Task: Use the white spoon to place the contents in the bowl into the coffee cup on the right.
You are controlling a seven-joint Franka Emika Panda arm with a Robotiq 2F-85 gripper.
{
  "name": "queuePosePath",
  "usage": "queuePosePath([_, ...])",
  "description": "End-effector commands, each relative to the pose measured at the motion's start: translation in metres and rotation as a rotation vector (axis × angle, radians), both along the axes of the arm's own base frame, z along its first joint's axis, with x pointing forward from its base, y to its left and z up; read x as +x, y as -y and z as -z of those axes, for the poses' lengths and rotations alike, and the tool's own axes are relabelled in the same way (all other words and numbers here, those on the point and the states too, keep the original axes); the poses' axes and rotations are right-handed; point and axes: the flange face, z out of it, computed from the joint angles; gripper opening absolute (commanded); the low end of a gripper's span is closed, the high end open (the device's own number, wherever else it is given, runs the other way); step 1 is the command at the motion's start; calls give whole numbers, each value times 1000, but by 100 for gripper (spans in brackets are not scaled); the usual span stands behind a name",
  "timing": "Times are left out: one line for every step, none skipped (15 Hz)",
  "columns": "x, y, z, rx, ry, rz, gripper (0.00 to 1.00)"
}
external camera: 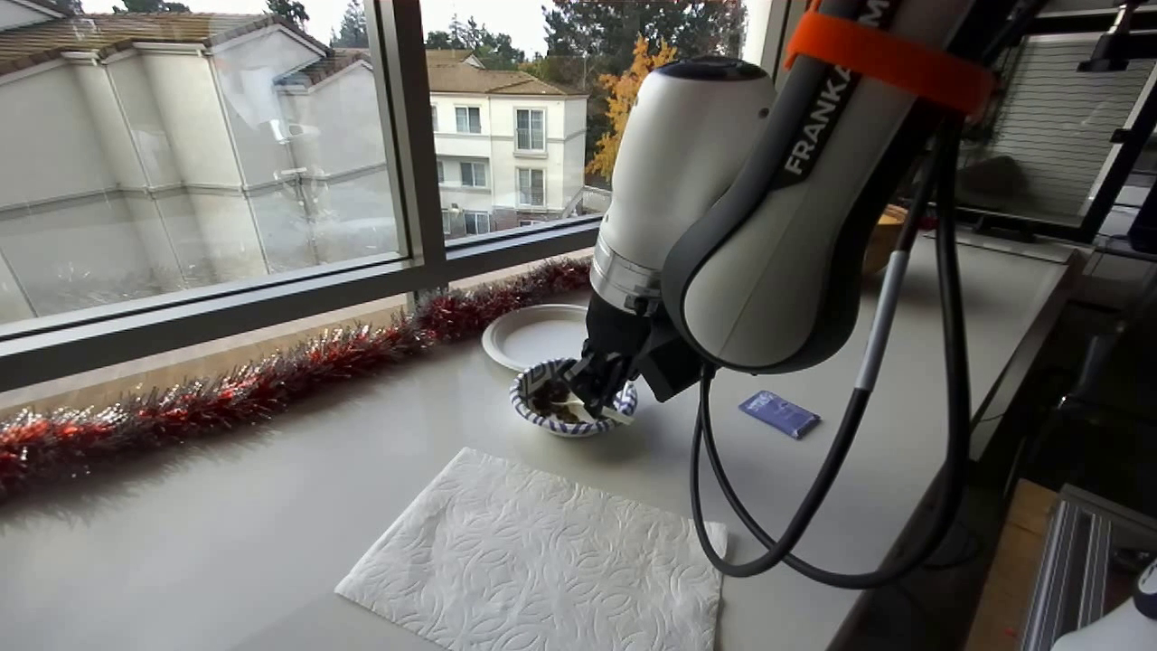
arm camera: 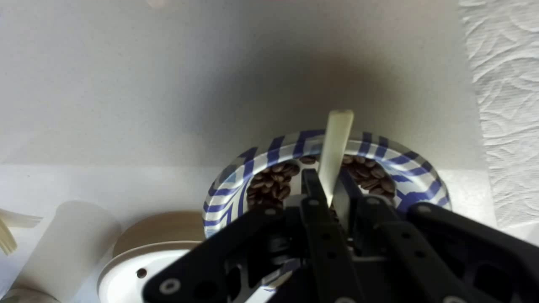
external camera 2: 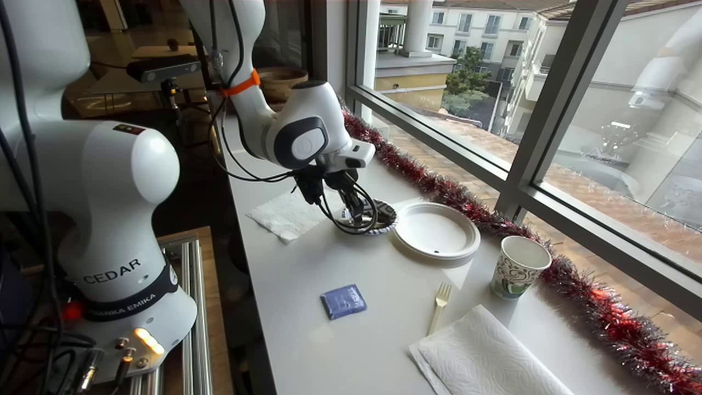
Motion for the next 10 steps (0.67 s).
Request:
queuePosePath([1, -3, 10, -7, 47, -14, 3])
queuePosePath([1, -3, 11, -5, 56, -17, 3])
queuePosePath([0, -3, 12, -4, 68, -26, 3])
queuePosePath([-1, -2, 13, -3, 76, -31, 3])
queuePosePath([-2, -2, 14, 0, 89, -37, 3])
queuePosePath([-3, -2, 14, 3, 97, -43, 3])
queuePosePath([-4, -2, 14, 3, 109, -49, 3])
queuePosePath([-5, -3, 14, 4, 116, -55, 3])
queuePosePath([-6, -3, 13, 5, 124, -61, 3])
queuePosePath([-7, -4, 12, 7, 131, -67, 3])
